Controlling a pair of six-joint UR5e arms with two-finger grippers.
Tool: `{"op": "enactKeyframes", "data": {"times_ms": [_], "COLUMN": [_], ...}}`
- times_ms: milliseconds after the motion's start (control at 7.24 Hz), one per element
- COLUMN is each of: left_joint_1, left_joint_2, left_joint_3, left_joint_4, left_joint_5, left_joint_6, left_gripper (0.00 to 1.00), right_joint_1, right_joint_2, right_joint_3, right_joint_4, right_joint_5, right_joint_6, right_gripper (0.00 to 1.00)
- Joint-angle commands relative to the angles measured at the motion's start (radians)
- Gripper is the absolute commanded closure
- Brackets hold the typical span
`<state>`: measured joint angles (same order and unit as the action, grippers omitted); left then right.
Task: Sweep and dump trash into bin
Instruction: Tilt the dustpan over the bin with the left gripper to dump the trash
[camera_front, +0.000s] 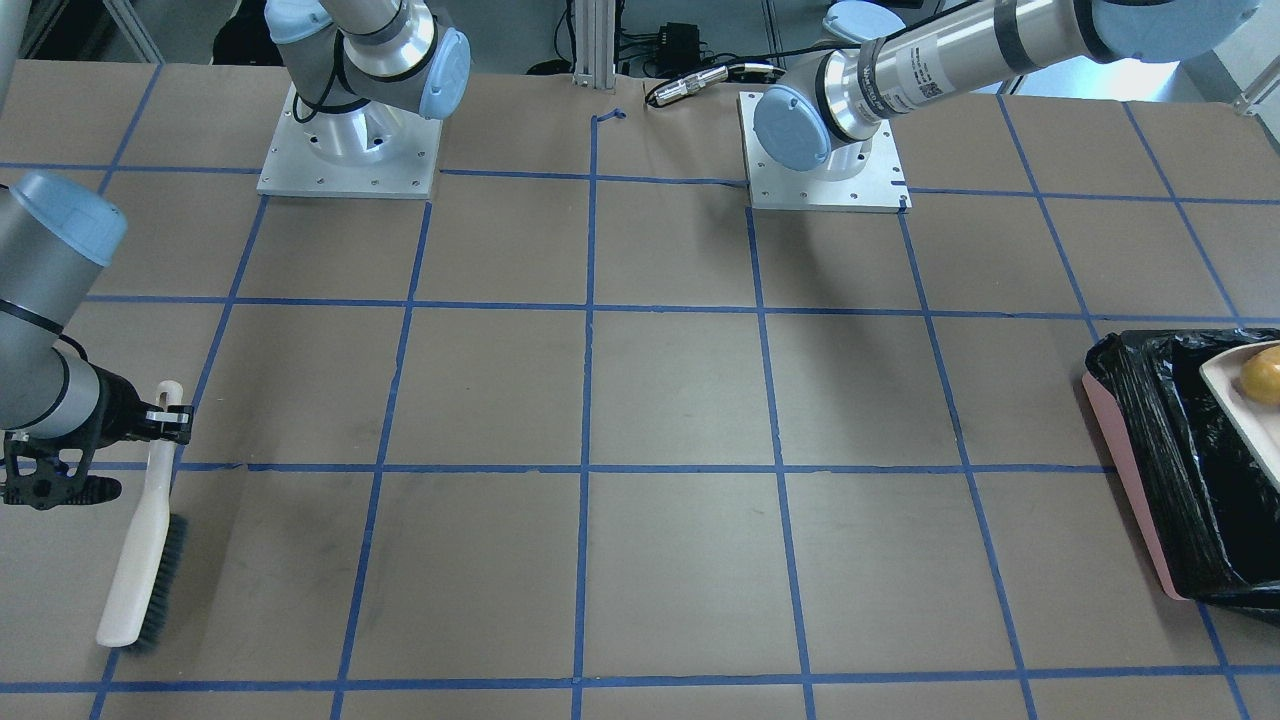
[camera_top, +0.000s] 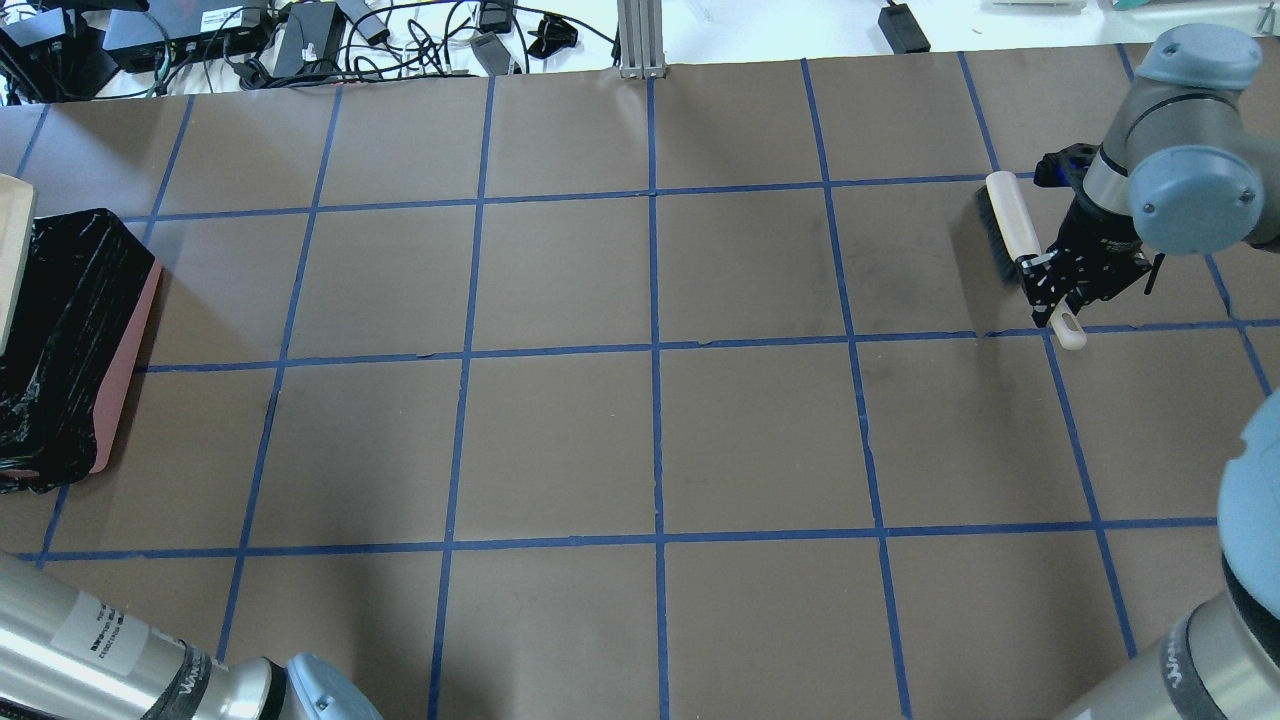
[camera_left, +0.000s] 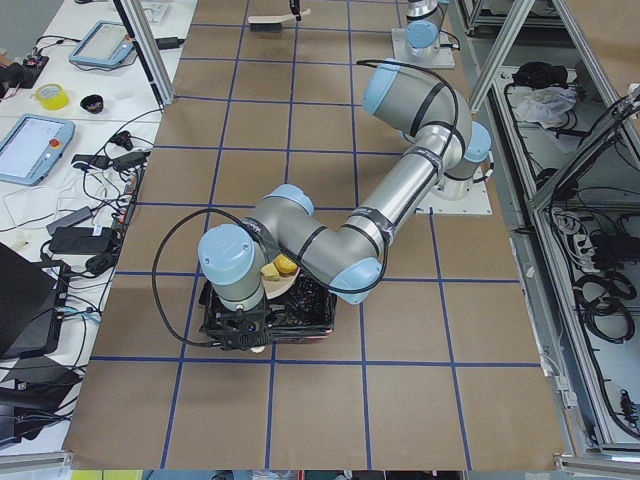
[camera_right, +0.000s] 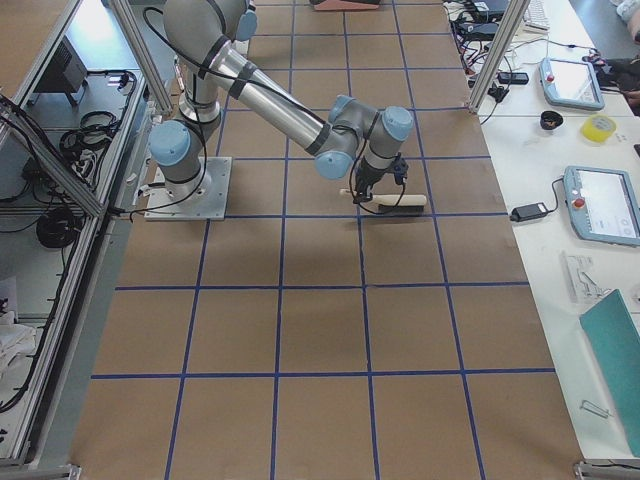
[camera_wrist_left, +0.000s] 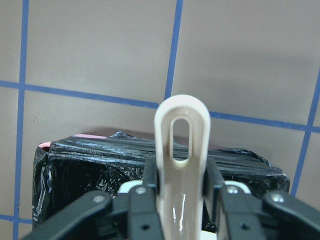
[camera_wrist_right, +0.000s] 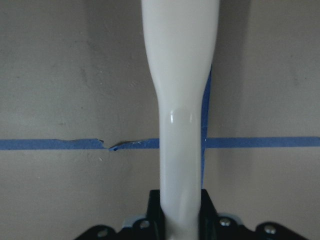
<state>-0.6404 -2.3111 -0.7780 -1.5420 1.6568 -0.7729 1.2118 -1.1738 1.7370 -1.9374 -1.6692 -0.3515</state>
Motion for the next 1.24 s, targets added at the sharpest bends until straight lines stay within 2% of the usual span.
{"op": "enactKeyframes", "data": {"times_ms": [0,138,276,414,828,967,1105], "left_joint_1": [0.019,0.022,0.022,0.022,0.019,0.013,0.007], "left_joint_2": [-0.011,-0.01,-0.011,-0.005,0.033,0.044,0.05], "left_joint_3": [0.011,-0.004,-0.032,-0.079,-0.103,-0.115,-0.156], "left_joint_4": [0.049,0.093,0.193,0.271,0.35,0.39,0.443], "left_joint_5": [0.067,0.089,0.121,0.124,0.126,0.135,0.196], "left_joint_6": [0.093,0.145,0.193,0.196,0.185,0.194,0.207], "left_gripper": [1.0,1.0,1.0,1.0,1.0,1.0,1.0], "right_joint_1": [0.0,0.0,-0.002,0.0,0.0,0.0,0.0], "right_joint_2": [0.003,0.005,0.005,0.005,0.0,-0.004,-0.007], "right_joint_3": [0.001,0.001,0.002,0.003,0.003,0.003,0.003], "right_joint_4": [-0.027,-0.032,-0.049,-0.054,-0.057,-0.07,-0.099], "right_joint_5": [-0.003,0.0,0.0,0.0,0.0,-0.001,-0.001], "right_joint_6": [0.003,0.003,0.029,0.045,0.043,0.046,0.046], "right_gripper": [0.99,0.82,0.51,0.38,0.27,0.19,0.1]}}
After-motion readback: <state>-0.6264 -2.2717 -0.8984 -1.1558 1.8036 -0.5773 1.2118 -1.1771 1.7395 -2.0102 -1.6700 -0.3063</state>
